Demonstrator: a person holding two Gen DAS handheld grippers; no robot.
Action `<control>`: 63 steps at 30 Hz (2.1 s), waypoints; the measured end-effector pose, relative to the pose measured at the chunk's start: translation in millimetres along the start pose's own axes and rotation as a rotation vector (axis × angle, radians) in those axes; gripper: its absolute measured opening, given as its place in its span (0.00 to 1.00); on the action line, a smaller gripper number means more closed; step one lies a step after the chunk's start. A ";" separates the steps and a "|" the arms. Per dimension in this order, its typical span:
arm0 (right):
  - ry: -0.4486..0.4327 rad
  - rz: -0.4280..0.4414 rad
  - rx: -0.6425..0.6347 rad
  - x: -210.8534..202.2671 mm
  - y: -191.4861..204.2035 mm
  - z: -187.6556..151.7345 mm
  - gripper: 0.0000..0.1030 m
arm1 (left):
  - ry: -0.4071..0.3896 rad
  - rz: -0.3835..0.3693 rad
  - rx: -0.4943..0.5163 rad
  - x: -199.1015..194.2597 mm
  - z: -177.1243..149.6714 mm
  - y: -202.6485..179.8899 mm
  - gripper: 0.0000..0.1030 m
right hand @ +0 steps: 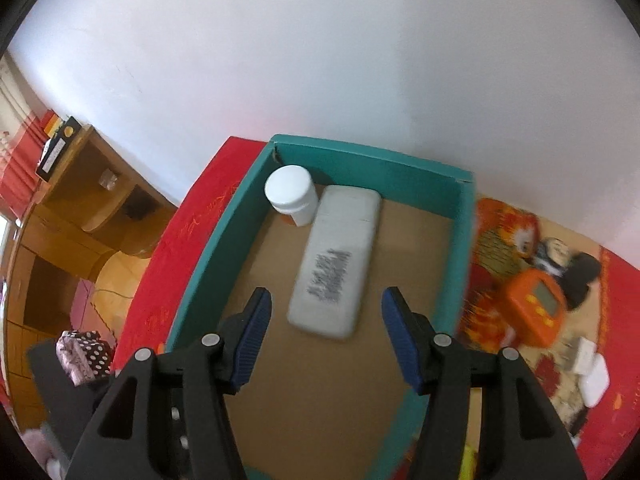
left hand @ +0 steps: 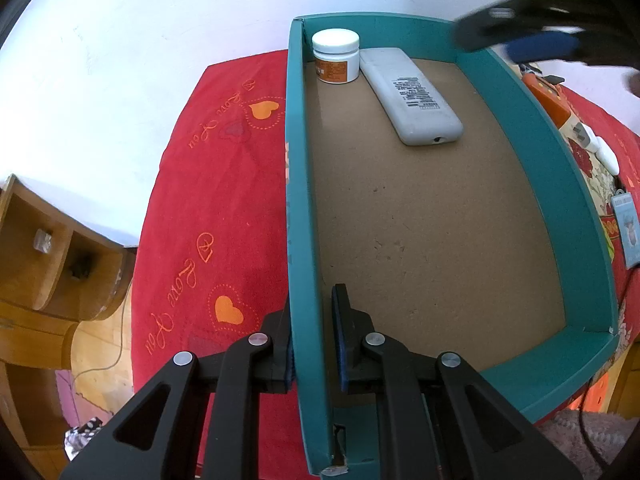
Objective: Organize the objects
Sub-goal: 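Release the remote and move the right gripper to the green toy, then grasp the green-and-orange toy with the right gripper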
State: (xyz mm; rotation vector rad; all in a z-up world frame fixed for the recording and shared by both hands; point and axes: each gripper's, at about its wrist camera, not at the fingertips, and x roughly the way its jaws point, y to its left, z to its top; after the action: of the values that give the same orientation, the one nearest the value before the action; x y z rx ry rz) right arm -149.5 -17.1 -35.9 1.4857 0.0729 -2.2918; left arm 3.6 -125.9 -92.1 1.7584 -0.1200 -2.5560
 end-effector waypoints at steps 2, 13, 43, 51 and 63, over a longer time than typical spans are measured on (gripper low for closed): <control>-0.016 -0.007 0.010 -21.5 -9.5 -11.0 0.56 | -0.001 -0.003 -0.002 0.3 0.3 0.4 0.14; -0.002 -0.074 0.125 -75.0 -83.1 -69.0 0.56 | -0.001 0.003 -0.008 0.4 0.0 -0.4 0.14; 0.173 -0.070 0.136 -30.6 -91.0 -140.4 0.56 | -0.002 0.013 -0.012 -0.8 -2.2 1.2 0.14; 0.164 -0.088 0.118 -26.3 -89.0 -142.8 0.50 | -0.001 0.011 -0.014 -0.7 -2.5 1.9 0.14; 0.165 -0.125 0.084 -25.2 -85.1 -143.3 0.46 | -0.001 0.013 -0.013 1.0 -1.2 2.8 0.14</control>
State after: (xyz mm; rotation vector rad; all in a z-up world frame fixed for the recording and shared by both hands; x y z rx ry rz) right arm -47.7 105.8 -90.2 1.7577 0.1212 -2.2892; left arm 4.3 -128.8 -93.2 1.7465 -0.1143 -2.5432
